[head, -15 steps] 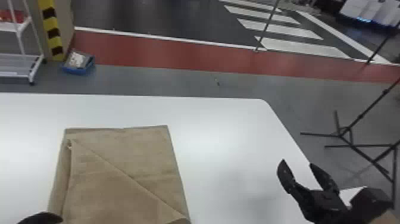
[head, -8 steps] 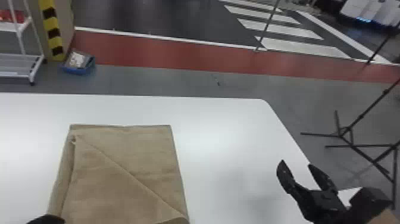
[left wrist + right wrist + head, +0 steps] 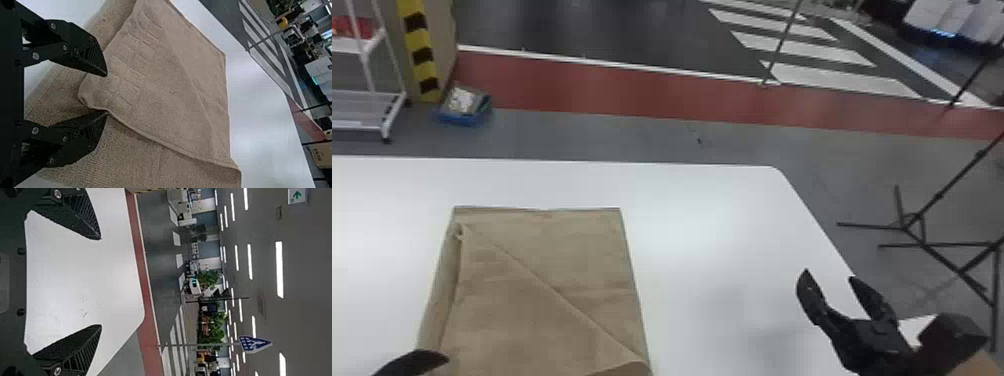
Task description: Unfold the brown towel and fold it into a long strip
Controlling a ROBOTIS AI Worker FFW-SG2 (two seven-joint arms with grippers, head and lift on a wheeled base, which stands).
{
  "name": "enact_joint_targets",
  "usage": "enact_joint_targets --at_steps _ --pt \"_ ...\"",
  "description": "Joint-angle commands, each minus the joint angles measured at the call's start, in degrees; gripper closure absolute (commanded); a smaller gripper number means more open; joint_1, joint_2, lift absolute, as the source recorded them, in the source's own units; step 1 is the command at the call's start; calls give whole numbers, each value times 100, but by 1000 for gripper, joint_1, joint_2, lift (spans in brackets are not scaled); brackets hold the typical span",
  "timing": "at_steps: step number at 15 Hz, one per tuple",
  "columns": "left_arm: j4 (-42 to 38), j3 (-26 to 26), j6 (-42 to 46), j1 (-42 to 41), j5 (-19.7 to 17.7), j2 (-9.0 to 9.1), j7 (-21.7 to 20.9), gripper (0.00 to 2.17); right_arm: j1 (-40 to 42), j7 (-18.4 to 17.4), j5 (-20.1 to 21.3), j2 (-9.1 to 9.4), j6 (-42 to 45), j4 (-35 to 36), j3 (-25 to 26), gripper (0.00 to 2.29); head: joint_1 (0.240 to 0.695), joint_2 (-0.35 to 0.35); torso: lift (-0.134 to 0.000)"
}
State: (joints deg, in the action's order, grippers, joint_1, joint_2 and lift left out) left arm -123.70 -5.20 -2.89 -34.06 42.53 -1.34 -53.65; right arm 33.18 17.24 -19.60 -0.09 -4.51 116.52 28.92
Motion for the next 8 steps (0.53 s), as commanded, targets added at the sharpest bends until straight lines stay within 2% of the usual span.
enact_joint_targets --at_steps 1,3,5,6,8 --pt "74 55 -41 48 19 -7 -5 643 -5 8 0 14 -20 2 0 83 695 -350 -123" --pt "100 72 -59 66 36 -7 -75 680 -5 8 -18 14 -20 2 9 83 695 -350 -123" --pt "65 72 -199 75 27 2 -84 1568 -5 8 -26 14 -55 -16 18 83 695 -350 -123" --pt "48 72 -199 75 1 2 -58 1696 -5 25 -26 14 -72 -7 26 83 695 -350 -123" --pt "-14 63 -199 66 -87 2 -14 1696 -5 25 -26 14 -72 -7 18 83 695 -350 -123"
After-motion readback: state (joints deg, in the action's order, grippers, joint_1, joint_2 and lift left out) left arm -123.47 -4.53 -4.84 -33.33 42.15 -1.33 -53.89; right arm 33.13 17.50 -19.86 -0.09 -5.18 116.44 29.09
